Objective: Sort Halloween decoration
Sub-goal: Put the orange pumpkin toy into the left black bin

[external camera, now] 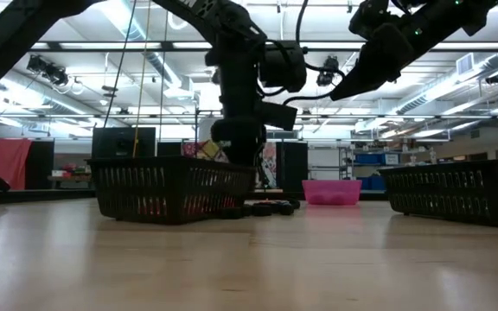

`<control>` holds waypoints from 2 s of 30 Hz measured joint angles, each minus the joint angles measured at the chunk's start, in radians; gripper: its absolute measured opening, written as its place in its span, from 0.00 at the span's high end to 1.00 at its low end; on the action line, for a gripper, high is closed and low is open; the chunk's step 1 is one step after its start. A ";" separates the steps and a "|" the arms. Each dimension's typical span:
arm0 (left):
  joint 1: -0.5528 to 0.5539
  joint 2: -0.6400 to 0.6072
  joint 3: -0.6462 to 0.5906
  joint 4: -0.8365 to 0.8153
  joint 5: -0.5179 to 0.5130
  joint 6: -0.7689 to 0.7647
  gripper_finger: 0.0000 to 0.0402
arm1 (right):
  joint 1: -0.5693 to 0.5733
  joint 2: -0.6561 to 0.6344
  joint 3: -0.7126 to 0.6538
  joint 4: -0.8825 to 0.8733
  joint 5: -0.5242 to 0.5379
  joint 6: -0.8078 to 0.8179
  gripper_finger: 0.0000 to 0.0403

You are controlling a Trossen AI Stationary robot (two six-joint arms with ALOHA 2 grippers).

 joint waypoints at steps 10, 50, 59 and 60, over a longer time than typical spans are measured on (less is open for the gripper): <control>0.005 -0.002 0.267 -0.299 0.096 -0.017 0.85 | 0.000 0.000 0.000 -0.019 0.000 -0.004 0.61; -0.065 0.005 0.138 -0.074 0.052 -0.252 0.53 | 0.008 -0.023 0.000 -0.094 0.000 0.018 0.61; 0.003 0.005 0.011 0.114 0.052 -0.256 0.53 | 0.032 -0.103 0.000 -0.109 0.006 0.039 0.61; 0.007 0.005 -0.002 0.133 0.052 -0.251 0.53 | 0.036 -0.107 0.000 -0.105 0.006 0.039 0.61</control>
